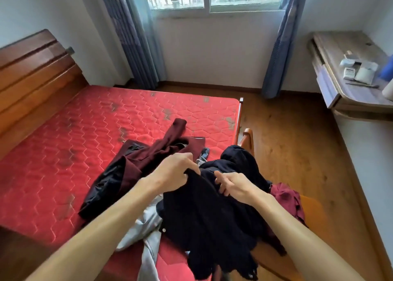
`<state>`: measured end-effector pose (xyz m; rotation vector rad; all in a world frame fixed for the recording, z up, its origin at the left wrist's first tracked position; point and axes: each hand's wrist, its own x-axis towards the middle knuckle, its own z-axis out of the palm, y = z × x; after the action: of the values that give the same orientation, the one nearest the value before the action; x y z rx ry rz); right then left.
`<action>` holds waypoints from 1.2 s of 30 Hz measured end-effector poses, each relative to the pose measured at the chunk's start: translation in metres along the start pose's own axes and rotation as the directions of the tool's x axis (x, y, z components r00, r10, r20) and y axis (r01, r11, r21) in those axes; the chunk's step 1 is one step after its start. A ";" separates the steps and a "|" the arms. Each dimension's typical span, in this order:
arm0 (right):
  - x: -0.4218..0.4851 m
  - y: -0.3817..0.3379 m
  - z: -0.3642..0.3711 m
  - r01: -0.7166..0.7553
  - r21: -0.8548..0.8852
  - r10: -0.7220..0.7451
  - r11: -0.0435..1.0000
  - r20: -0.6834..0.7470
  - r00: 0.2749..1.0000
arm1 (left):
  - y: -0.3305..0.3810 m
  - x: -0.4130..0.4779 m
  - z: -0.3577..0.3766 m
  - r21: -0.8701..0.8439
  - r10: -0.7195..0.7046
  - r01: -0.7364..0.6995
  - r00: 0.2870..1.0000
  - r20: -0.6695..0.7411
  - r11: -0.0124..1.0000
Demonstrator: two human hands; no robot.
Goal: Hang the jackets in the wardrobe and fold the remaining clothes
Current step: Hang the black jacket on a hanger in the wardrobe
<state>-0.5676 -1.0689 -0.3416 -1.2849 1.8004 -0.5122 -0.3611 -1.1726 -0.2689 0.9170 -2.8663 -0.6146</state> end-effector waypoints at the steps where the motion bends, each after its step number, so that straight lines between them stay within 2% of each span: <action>1: 0.006 -0.007 -0.001 0.035 0.031 -0.033 0.999 -0.061 0.998 | -0.005 -0.004 -0.021 -0.026 0.021 -0.023 0.997 -0.071 0.999; 4: 0.024 -0.032 -0.003 0.159 -0.145 -0.184 0.977 -0.179 0.967 | -0.008 -0.016 -0.078 0.019 0.101 -0.100 0.967 -0.234 0.995; 8: 0.038 -0.083 -0.008 0.259 -0.234 -0.331 0.937 -0.358 0.873 | -0.011 -0.032 -0.140 0.145 0.259 -0.224 0.920 -0.294 0.964; 10: 0.044 -0.108 -0.020 0.272 -0.322 -0.369 0.907 -0.295 0.881 | -0.017 -0.041 -0.164 0.167 0.283 -0.240 0.901 -0.328 0.956; 13: 0.047 -0.147 -0.028 0.389 -0.129 -0.402 0.912 -0.099 0.910 | -0.022 -0.055 -0.191 0.209 0.307 -0.241 0.871 -0.383 0.948; 15: 0.049 -0.174 -0.019 0.418 -0.131 -0.434 0.899 -0.141 0.890 | -0.029 -0.064 -0.204 0.216 0.299 -0.224 0.853 -0.427 0.950; 17: 0.054 -0.197 -0.014 0.433 -0.156 -0.460 0.888 -0.255 0.851 | -0.043 -0.076 -0.213 0.191 0.249 -0.176 0.839 -0.484 0.966; 19: 0.053 -0.220 -0.019 0.504 -0.097 -0.500 0.858 -0.379 0.778 | -0.064 -0.091 -0.219 0.144 0.151 -0.086 0.825 -0.544 0.986; 22: 0.044 -0.261 -0.038 0.606 -0.086 -0.565 0.791 -0.484 0.669 | -0.100 -0.110 -0.219 0.027 -0.071 0.106 0.812 -0.579 0.994; 24: 0.032 -0.295 -0.045 0.669 -0.076 -0.608 0.739 -0.502 0.615 | -0.117 -0.117 -0.219 -0.174 -0.290 0.233 0.806 -0.517 0.957; 25: 0.024 -0.313 -0.047 0.707 -0.045 -0.626 0.706 -0.507 0.593 | -0.122 -0.119 -0.219 -0.314 -0.393 0.272 0.807 -0.440 0.910; 27: 0.007 -0.346 -0.048 0.774 0.035 -0.646 0.632 -0.528 0.551 | -0.126 -0.124 -0.218 -0.584 -0.525 0.302 0.810 -0.260 0.754; 28: -0.001 -0.360 -0.050 0.800 0.079 -0.648 0.594 -0.543 0.535 | -0.128 -0.127 -0.217 -0.663 -0.564 0.313 0.802 -0.199 0.680; 31: -0.020 -0.395 -0.060 0.839 0.228 -0.607 0.493 -0.600 0.520 | -0.132 -0.133 -0.208 -0.754 -0.667 0.416 0.744 -0.039 0.508; 33: -0.027 -0.408 -0.068 0.831 0.329 -0.593 0.448 -0.586 0.552 | -0.134 -0.127 -0.202 -0.896 -0.620 0.307 0.783 0.046 0.321; 36: -0.031 -0.412 -0.075 0.809 0.420 -0.633 0.411 -0.507 0.585 | -0.123 -0.111 -0.209 -0.996 -0.436 0.059 0.896 0.080 -0.060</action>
<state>-0.3926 -1.2114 0.0120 -1.4990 0.9515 -1.7160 -0.1654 -1.2741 -0.1193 0.9837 -1.1204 -1.9902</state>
